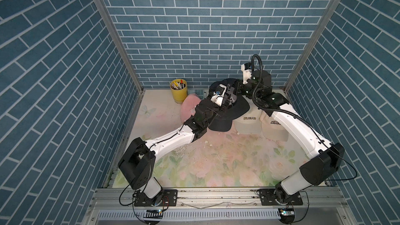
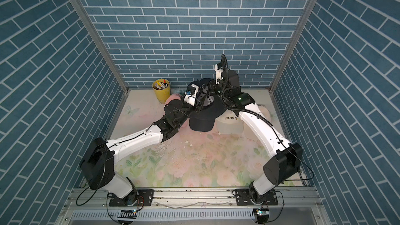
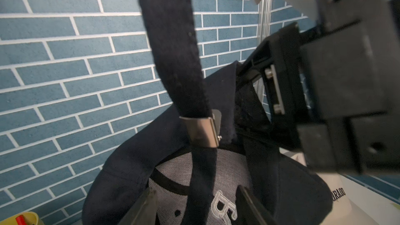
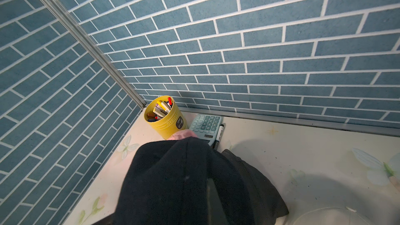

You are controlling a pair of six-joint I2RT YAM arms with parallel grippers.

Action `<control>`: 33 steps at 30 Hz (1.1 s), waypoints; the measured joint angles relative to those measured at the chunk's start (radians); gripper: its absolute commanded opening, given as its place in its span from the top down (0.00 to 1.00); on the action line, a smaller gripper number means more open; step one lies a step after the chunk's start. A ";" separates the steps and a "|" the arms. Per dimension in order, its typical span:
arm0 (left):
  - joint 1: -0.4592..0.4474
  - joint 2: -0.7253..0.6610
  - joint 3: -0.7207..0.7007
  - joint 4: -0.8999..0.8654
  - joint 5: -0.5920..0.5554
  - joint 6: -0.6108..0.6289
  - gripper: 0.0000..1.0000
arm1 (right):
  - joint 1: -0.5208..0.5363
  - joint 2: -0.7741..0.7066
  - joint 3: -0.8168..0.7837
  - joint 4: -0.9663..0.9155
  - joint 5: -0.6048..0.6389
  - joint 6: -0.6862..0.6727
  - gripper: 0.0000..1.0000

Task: Open the adjustable buckle of the baseball cap
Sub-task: Pull the adjustable strap on the baseball cap.

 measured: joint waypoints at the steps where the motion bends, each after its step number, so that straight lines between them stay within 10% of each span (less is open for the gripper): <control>1: 0.000 0.003 0.008 0.002 -0.014 0.002 0.54 | 0.000 0.000 0.002 0.000 0.000 0.000 1.00; 9: 0.000 0.002 0.014 0.043 -0.087 0.031 1.00 | 0.000 0.000 0.000 0.006 -0.004 -0.001 1.00; 19: 0.000 -0.070 0.007 -0.001 -0.081 0.030 1.00 | 0.000 -0.005 -0.097 0.070 -0.084 -0.177 0.74; 33: 0.000 -0.067 0.086 -0.176 -0.034 -0.029 1.00 | 0.016 -0.093 -0.249 0.324 -0.218 -0.347 0.66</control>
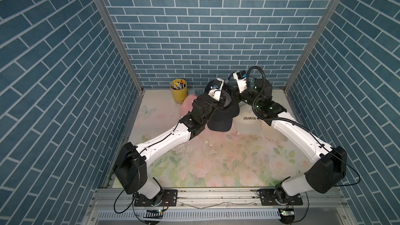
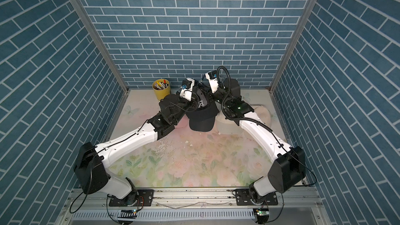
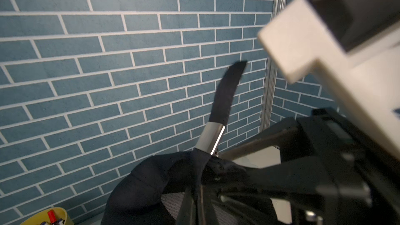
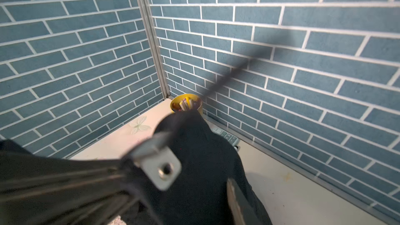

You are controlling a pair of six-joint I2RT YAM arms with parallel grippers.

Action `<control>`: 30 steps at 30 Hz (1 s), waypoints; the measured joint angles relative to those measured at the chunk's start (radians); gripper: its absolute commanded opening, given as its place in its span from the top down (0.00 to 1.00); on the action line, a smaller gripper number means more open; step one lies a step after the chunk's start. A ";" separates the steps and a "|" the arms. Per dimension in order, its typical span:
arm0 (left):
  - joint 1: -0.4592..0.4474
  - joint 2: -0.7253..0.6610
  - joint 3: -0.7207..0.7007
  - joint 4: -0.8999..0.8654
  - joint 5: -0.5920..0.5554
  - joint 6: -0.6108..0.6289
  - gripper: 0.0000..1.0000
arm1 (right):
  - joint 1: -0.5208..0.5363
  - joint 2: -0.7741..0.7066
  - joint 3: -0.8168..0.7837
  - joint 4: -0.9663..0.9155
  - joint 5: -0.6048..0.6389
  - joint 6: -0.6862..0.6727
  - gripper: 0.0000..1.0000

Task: Open the adjustable buckle of the baseball cap
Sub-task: Pull the adjustable strap on the baseball cap.

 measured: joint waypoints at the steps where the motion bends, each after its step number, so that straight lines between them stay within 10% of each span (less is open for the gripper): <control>1: 0.000 0.005 0.007 -0.013 0.000 -0.006 1.00 | 0.004 -0.007 -0.002 0.011 0.001 -0.008 0.66; 30: 0.003 -0.001 0.016 -0.051 0.045 -0.074 1.00 | 0.023 -0.021 -0.035 -0.016 0.271 -0.173 1.00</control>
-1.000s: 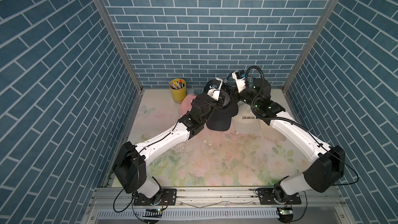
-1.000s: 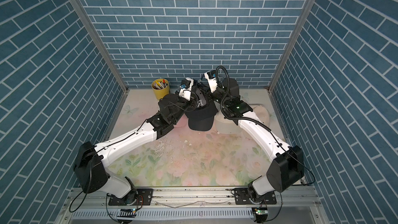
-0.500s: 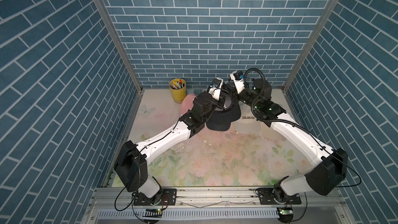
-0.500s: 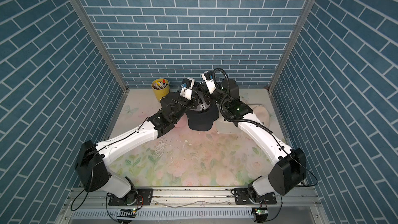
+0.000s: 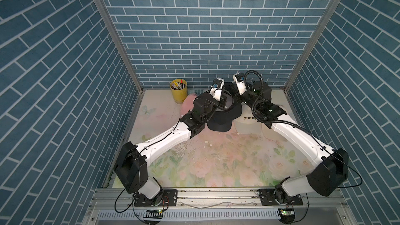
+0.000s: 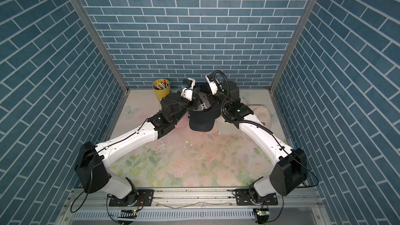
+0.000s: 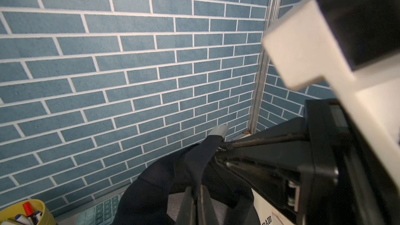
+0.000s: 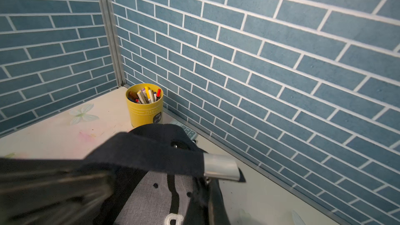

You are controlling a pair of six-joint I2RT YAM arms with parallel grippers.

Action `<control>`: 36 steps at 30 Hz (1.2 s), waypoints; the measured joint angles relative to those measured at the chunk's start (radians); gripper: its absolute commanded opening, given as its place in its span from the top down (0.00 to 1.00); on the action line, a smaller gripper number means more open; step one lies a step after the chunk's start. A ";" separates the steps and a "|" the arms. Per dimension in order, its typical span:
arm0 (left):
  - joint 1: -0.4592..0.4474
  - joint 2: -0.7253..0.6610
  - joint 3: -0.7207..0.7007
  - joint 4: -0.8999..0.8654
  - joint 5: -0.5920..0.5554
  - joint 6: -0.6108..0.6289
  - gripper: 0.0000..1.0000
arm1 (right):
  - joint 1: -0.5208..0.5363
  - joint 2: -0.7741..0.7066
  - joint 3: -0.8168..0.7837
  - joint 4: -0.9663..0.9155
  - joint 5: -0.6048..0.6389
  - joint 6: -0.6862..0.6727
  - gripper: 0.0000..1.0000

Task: Open the adjustable buckle of the baseball cap
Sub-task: Pull the adjustable strap on the baseball cap.

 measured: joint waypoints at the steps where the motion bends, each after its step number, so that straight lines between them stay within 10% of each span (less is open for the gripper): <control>1: 0.000 -0.005 -0.005 0.000 0.000 0.000 1.00 | 0.000 0.000 0.000 0.000 0.013 0.001 1.00; 13: 0.038 -0.164 -0.215 0.099 -0.100 -0.084 1.00 | -0.021 0.000 0.011 -0.029 0.143 0.061 1.00; 21: 0.084 -0.150 -0.204 0.113 -0.171 -0.156 0.50 | 0.002 0.034 0.148 -0.142 0.164 0.177 1.00; 36: -0.040 -0.324 -0.331 0.098 -0.230 -0.241 0.43 | 0.132 0.208 0.513 -0.480 0.493 0.468 1.00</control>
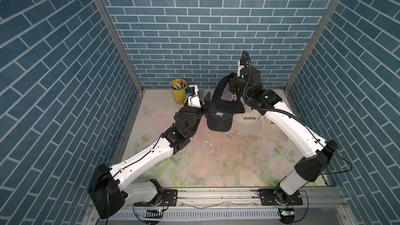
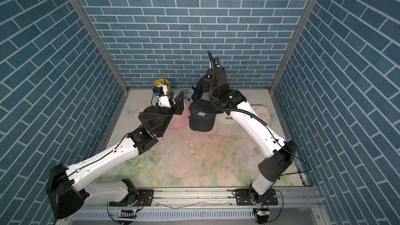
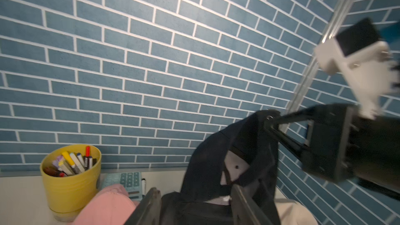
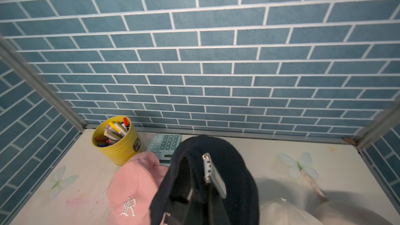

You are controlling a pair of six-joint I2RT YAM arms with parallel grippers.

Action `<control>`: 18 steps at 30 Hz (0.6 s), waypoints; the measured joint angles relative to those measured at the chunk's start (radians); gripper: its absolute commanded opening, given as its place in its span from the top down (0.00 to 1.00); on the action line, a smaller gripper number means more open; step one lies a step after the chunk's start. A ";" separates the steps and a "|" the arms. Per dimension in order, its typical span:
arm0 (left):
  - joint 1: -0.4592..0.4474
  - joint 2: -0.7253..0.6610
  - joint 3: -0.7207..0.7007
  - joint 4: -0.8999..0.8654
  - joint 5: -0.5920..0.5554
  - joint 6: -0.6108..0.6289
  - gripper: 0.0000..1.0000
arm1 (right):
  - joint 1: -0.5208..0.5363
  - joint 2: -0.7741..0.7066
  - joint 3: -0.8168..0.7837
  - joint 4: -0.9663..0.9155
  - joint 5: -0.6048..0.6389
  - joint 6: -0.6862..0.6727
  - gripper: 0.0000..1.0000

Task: Open the adjustable buckle of the baseball cap
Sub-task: Pull the adjustable strap on the baseball cap, then place the baseball cap at the center of the board.

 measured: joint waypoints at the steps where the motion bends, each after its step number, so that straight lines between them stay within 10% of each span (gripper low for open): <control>1: -0.023 -0.009 -0.040 0.023 0.000 -0.008 0.42 | 0.005 0.014 0.017 -0.024 0.034 0.024 1.00; 18: -0.288 0.246 -0.134 0.279 -0.126 0.047 0.31 | 0.097 0.214 0.338 -0.409 0.396 0.377 1.00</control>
